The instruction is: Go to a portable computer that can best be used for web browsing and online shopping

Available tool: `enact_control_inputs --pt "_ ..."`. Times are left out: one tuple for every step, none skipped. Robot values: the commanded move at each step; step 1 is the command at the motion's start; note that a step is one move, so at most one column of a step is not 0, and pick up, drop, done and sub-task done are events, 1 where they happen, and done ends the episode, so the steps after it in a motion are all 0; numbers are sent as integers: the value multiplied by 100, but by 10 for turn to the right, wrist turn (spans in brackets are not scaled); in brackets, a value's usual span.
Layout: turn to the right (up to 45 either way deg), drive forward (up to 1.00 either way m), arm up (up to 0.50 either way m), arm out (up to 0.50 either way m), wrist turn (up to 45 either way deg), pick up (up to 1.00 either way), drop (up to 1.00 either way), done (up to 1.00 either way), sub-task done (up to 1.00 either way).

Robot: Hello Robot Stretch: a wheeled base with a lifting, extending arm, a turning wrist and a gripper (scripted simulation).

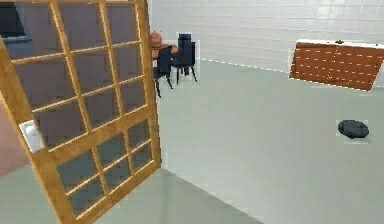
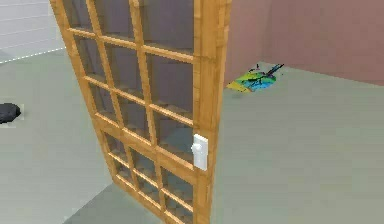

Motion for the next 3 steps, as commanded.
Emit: enact_control_inputs --pt "60 0 0 0 0 0 0 0 0" --pt "0 100 0 0 0 0 0 0 0" --pt "0 55 0 0 0 0 0 0 0"
